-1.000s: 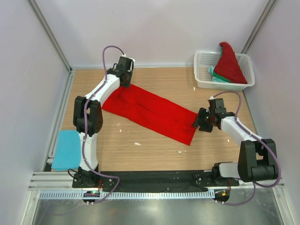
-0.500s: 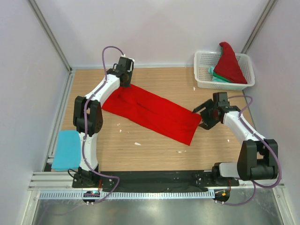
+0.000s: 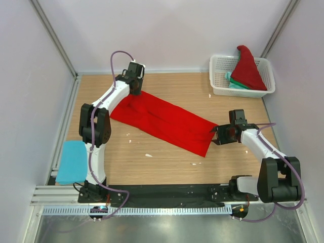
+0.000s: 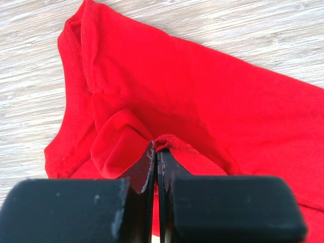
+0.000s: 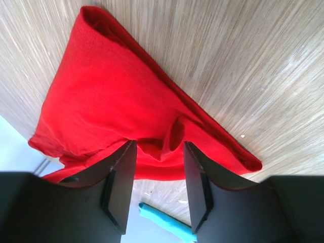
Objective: Fold and stack the t-shirts
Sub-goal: Fold the tshirt
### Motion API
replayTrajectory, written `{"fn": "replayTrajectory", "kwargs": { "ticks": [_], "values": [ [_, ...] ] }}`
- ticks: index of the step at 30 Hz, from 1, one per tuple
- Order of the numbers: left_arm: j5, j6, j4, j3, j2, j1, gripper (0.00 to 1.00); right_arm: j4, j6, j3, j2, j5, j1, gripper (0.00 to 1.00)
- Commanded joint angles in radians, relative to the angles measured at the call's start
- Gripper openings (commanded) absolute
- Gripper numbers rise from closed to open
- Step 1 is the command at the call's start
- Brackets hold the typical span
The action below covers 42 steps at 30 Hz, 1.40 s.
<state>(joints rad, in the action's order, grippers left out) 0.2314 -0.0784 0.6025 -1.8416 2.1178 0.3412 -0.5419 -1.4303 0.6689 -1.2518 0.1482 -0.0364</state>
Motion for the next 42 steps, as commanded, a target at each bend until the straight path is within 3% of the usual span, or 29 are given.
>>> {"fn": "replayTrajectory", "kwargs": {
  "ticks": [1, 13, 18, 21, 24, 42],
  "values": [
    [-0.001, -0.012, -0.014, -0.005, -0.024, 0.001, 0.0, 0.017, -0.059, 0.006, -0.011, -0.024, -0.007, 0.47],
    [0.011, -0.008, -0.003, -0.038, -0.016, 0.001, 0.0, 0.0, -0.093, -0.019, -0.02, 0.005, -0.026, 0.43],
    [0.014, -0.011, 0.005, -0.045, -0.012, 0.001, 0.0, 0.033, -0.101, -0.029, -0.049, 0.011, -0.031, 0.37],
    [0.022, -0.009, 0.008, -0.045, -0.013, 0.001, 0.0, 0.051, -0.104, -0.038, -0.066, 0.013, -0.034, 0.29],
    [0.029, -0.017, 0.016, -0.044, -0.019, 0.001, 0.0, 0.05, -0.101, -0.048, -0.058, 0.016, -0.034, 0.01],
    [0.138, -0.015, 0.013, 0.005, -0.079, 0.001, 0.0, -0.03, -0.067, -0.081, -0.011, 0.002, -0.031, 0.01]
  ]
}}
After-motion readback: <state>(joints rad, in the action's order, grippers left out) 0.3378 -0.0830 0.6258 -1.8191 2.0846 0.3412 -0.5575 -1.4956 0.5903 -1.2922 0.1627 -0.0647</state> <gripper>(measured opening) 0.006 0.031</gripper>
